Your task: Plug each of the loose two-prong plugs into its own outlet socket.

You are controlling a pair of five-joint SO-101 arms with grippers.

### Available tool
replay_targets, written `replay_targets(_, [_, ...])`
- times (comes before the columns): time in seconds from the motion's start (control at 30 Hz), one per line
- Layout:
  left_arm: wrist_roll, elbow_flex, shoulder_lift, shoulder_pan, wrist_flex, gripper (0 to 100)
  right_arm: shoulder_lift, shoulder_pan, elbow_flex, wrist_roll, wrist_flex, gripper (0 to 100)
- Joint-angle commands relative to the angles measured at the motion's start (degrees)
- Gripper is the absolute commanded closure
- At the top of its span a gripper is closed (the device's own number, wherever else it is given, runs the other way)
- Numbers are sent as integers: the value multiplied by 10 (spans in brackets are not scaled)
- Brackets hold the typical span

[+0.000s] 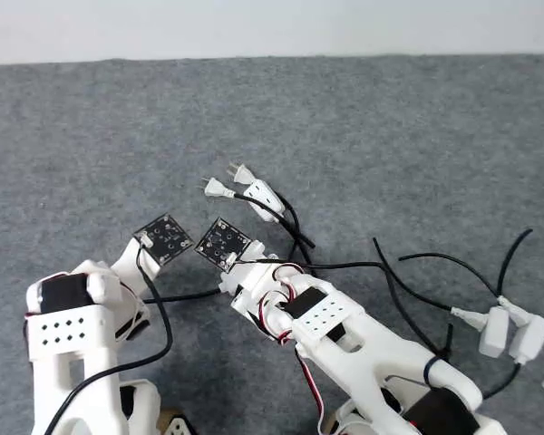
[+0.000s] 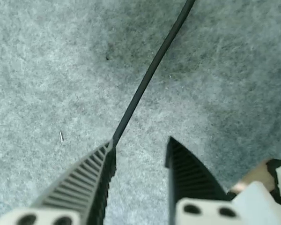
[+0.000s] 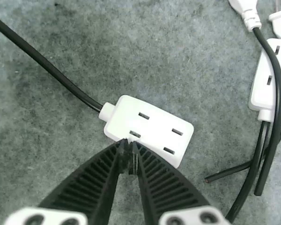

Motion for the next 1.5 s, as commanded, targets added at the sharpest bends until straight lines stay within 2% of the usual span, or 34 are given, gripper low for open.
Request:
replay_targets(0.0, [-4, -10, -4, -15, 2, 891, 7, 7, -35, 6, -7, 990])
replay_targets(0.47, [-4, -10, -4, -24, 2, 806, 7, 7, -35, 6, -7, 990])
replay_targets(0.63, [-4, 21, -4, -62, -59, 806, 7, 8, -35, 6, -7, 990])
replay_targets(0.77, [-4, 31, -4, -62, -65, 806, 7, 8, -35, 6, -7, 990])
replay_targets(0.87, [-4, 34, -4, -62, -68, 841, 7, 8, -35, 6, -7, 990])
replay_targets(1.07, [-4, 35, -4, -27, -67, 990, 7, 8, -35, 6, -7, 990])
replay_targets(1.4, [-2, 37, -4, -16, -63, 984, 7, 8, -35, 6, -7, 990])
replay_targets(1.47, [-1, 33, -4, -16, -62, 958, 7, 8, -35, 6, -7, 990])
